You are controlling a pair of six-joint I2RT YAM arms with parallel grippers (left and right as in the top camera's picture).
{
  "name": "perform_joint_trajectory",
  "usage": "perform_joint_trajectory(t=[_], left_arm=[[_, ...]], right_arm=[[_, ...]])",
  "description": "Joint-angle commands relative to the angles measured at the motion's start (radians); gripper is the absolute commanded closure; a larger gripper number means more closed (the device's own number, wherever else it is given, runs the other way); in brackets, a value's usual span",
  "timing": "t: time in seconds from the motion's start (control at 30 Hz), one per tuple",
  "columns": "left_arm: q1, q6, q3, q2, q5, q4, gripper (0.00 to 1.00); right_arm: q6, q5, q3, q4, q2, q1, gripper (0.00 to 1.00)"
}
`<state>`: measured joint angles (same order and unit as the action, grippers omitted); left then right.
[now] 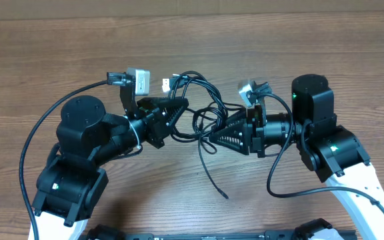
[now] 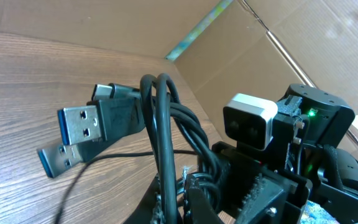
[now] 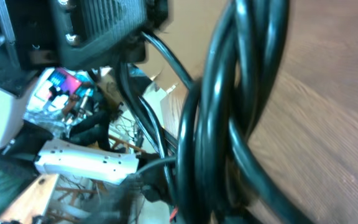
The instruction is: Untangle cables
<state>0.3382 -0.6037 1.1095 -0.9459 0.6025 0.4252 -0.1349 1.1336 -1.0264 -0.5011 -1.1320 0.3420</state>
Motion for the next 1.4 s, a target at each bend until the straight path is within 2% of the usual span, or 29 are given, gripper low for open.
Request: perform_joint_trajectory(t=[0.0, 0.07, 0.3, 0.37, 0.4, 0.47, 0.5, 0.53, 0.57, 0.6, 0.63, 0.67, 0.7, 0.73, 0.77, 0.8, 0.83, 0.87, 0.93, 1.0, 1.03, 1.07, 1.1, 1.13, 1.17, 1.2, 1.23, 1.37], left_arm=[[-0.004, 0.006, 0.014, 0.000, -0.011, -0.011, 0.96], [-0.004, 0.022, 0.014, 0.000, -0.024, -0.010, 0.96], [-0.004, 0.035, 0.014, 0.000, -0.059, -0.003, 0.96], [-0.004, 0.035, 0.014, 0.000, -0.024, -0.002, 0.96], [-0.004, 0.035, 0.014, -0.001, -0.006, 0.005, 0.96], [-0.003, 0.033, 0.014, -0.001, 0.021, 0.007, 0.96], [-0.003, 0.026, 0.014, -0.001, 0.029, 0.008, 0.96], [-0.003, 0.026, 0.014, -0.001, 0.039, 0.009, 0.96], [-0.003, 0.019, 0.014, -0.001, 0.053, 0.009, 0.96], [-0.002, 0.013, 0.014, -0.001, 0.054, 0.009, 0.96], [-0.002, 0.013, 0.014, -0.002, 0.053, 0.009, 0.96], [-0.002, 0.013, 0.014, -0.002, 0.052, 0.008, 0.95], [-0.003, 0.013, 0.014, -0.002, 0.051, 0.007, 0.84], [-0.004, 0.013, 0.014, -0.002, 0.041, 0.003, 0.48], [-0.004, 0.013, 0.014, -0.001, 0.041, -0.012, 0.43], [-0.004, 0.012, 0.014, -0.001, 0.042, -0.031, 0.32], [-0.004, 0.011, 0.014, -0.001, 0.042, -0.047, 0.29], [-0.004, 0.005, 0.014, -0.001, 0.042, -0.051, 0.29], [-0.004, -0.003, 0.014, -0.001, 0.042, -0.063, 0.39], [-0.004, -0.002, 0.014, -0.002, 0.040, -0.064, 0.61], [-0.004, -0.002, 0.014, -0.002, 0.040, -0.064, 0.81], [-0.004, -0.002, 0.014, -0.002, 0.041, -0.064, 0.93], [-0.004, -0.003, 0.014, -0.002, 0.041, -0.064, 0.96], [-0.004, -0.003, 0.014, -0.001, 0.042, -0.064, 0.96], [-0.004, -0.003, 0.014, -0.001, 0.042, -0.063, 0.96], [-0.004, -0.002, 0.014, -0.001, 0.041, -0.063, 0.96], [-0.004, -0.003, 0.014, -0.001, 0.015, -0.061, 0.96], [-0.004, -0.014, 0.014, 0.000, -0.152, -0.010, 0.96]], right_arm=[[-0.085, -0.180, -0.007, -0.063, 0.017, 0.005, 0.20], [-0.138, -0.280, -0.007, -0.121, 0.018, 0.005, 0.12], [-0.172, -0.249, -0.007, -0.145, 0.018, 0.005, 0.12], [-0.139, -0.192, -0.007, -0.082, 0.018, 0.005, 0.12], [-0.112, -0.116, -0.007, -0.004, 0.018, 0.005, 0.07], [-0.112, -0.012, -0.007, 0.137, 0.018, 0.005, 0.08], [-0.112, 0.014, -0.007, 0.169, 0.018, 0.005, 0.12], [-0.123, 0.041, -0.007, 0.205, 0.018, 0.005, 0.22], [-0.127, 0.051, -0.007, 0.222, 0.018, 0.005, 0.66], [-0.127, 0.051, -0.007, 0.217, 0.018, 0.005, 0.91], [-0.127, 0.051, -0.007, 0.207, 0.018, 0.005, 0.96], [-0.126, 0.068, -0.007, 0.200, 0.018, 0.005, 0.96], [-0.126, 0.095, -0.007, 0.200, 0.018, 0.005, 0.96], [-0.122, 0.117, -0.007, 0.200, 0.018, 0.005, 0.96], [-0.118, 0.129, -0.007, 0.200, 0.018, 0.005, 0.96], [-0.118, 0.129, -0.007, 0.196, 0.018, 0.005, 0.96], [-0.108, 0.130, -0.007, 0.185, 0.018, 0.005, 0.96], [-0.095, 0.130, -0.007, 0.176, 0.018, 0.005, 0.96], [-0.091, 0.130, -0.007, 0.149, 0.018, 0.005, 0.96], [-0.050, 0.173, -0.007, 0.147, 0.018, 0.005, 0.96], [-0.042, 0.189, -0.007, 0.147, 0.018, 0.005, 0.96], [-0.042, 0.189, -0.007, 0.147, 0.018, 0.005, 0.96], [-0.042, 0.188, -0.007, 0.147, 0.018, 0.005, 0.96], [-0.043, 0.180, -0.007, 0.147, 0.017, 0.005, 0.96], [-0.043, 0.156, -0.007, 0.135, 0.017, 0.005, 0.56], [-0.047, 0.114, -0.007, 0.100, 0.017, 0.005, 0.29], [-0.064, 0.002, -0.007, 0.008, 0.018, 0.005, 0.13], [-0.141, -0.215, -0.007, -0.177, 0.018, 0.005, 0.04]])
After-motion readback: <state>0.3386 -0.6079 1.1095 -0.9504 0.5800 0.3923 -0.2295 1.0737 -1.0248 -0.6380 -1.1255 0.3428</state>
